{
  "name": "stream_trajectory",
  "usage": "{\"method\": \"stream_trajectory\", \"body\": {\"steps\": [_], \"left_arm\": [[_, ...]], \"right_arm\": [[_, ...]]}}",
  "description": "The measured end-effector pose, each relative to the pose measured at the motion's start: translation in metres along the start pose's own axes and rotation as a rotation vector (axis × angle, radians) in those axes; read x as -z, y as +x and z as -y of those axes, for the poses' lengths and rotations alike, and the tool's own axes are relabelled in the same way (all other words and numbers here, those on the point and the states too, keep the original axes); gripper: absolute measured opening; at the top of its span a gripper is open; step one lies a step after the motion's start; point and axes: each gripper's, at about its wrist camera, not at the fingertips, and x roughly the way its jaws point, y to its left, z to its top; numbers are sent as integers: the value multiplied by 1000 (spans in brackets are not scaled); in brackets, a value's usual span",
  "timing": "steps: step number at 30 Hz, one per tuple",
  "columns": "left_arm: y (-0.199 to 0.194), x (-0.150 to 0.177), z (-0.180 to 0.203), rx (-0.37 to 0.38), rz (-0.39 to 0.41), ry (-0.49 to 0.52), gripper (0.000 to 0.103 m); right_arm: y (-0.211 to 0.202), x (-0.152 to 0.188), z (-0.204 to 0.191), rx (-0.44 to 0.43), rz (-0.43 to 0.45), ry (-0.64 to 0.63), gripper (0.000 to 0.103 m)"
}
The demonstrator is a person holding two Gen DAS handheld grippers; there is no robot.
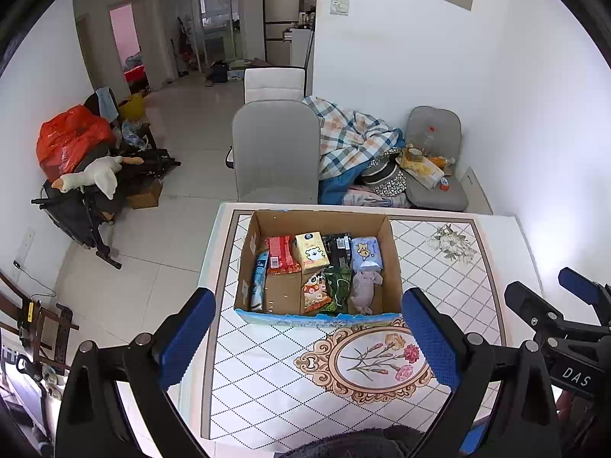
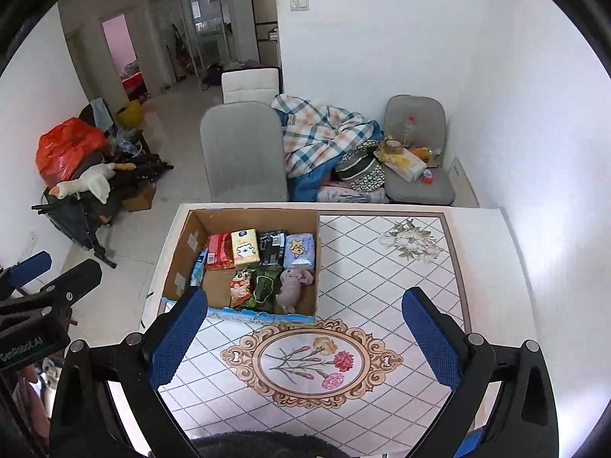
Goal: Organize soft objects
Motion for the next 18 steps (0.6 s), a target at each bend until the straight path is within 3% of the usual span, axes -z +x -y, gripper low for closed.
{"method": "stream_trajectory", "body": {"steps": [18], "left_arm": [[3,6,3,4,-19,-9,100]], "right_arm": [[3,8,6,23,-6,14,103]]}}
